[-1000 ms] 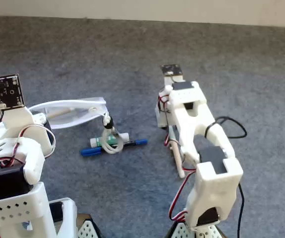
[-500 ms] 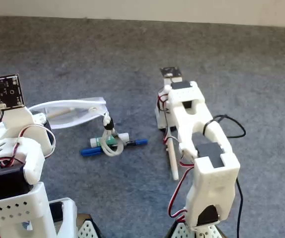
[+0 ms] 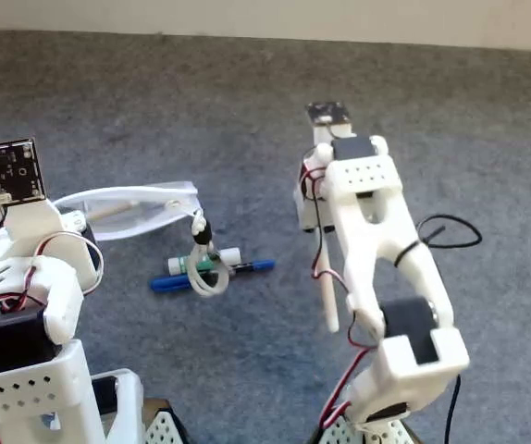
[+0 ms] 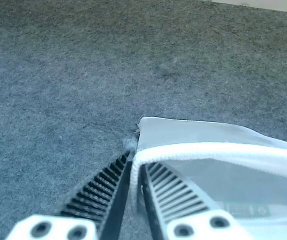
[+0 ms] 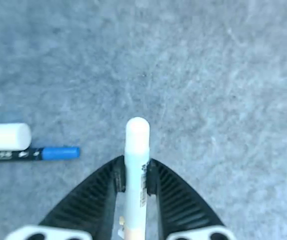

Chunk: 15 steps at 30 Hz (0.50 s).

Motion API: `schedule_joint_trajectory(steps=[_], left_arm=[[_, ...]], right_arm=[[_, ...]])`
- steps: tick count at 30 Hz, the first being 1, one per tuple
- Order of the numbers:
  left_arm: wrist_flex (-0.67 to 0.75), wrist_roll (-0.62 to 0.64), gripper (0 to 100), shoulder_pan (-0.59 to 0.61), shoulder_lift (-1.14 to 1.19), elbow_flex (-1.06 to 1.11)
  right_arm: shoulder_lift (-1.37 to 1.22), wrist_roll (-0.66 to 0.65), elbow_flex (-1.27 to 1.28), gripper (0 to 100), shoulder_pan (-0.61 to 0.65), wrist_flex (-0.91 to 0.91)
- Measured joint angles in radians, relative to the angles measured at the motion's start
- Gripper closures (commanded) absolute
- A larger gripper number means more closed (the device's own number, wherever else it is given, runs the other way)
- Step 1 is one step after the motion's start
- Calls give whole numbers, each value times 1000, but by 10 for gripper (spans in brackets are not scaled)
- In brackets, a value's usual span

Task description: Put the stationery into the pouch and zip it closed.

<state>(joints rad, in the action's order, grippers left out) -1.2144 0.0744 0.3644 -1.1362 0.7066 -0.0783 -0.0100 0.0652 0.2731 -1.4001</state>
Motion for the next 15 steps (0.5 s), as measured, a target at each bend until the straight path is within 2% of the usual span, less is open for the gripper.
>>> schedule_joint_trajectory(steps=[15], left_arm=[[0, 2, 993, 0, 0, 0]], right_arm=[[470, 0, 222, 993, 180, -15]])
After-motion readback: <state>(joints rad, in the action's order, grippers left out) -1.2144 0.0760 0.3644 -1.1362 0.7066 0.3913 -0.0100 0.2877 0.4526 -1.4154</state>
